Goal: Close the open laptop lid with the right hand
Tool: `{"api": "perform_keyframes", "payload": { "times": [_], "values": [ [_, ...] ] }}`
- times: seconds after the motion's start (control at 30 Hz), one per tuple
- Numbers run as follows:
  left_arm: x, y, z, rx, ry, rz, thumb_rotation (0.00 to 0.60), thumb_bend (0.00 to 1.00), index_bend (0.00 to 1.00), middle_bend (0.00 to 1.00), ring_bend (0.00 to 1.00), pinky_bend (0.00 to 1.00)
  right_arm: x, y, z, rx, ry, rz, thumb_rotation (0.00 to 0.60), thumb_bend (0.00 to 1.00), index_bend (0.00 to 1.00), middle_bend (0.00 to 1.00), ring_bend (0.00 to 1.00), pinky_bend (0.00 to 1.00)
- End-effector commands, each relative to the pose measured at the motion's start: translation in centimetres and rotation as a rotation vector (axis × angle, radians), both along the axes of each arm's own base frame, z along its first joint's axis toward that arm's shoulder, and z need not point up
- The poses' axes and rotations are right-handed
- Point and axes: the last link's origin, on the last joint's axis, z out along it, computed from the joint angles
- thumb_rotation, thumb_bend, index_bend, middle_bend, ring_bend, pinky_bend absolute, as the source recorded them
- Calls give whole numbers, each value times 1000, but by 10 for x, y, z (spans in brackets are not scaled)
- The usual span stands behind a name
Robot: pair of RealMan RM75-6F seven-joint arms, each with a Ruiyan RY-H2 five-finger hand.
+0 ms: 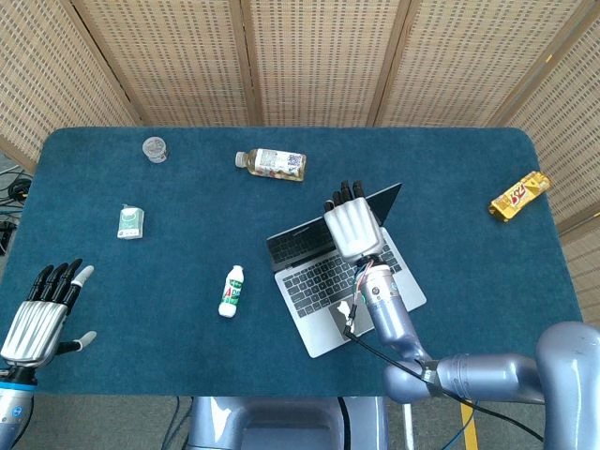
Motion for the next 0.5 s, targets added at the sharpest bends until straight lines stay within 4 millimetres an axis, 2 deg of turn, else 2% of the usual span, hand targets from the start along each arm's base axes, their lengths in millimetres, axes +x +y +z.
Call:
{"api": "perform_keyframes", "payload": {
  "times": [0.03, 0.5],
  "values": [
    [1, -1, 0, -2, 1, -4, 600, 0, 0, 0, 0, 0, -2, 2, 2, -3, 8, -6, 600, 1000, 381, 320, 179, 201],
    [7, -6, 1, 8, -1, -31, 600, 0, 0, 0, 0, 0, -16, 24, 3, 4, 28, -21, 600, 1000, 381, 320, 179, 207]
  ]
}}
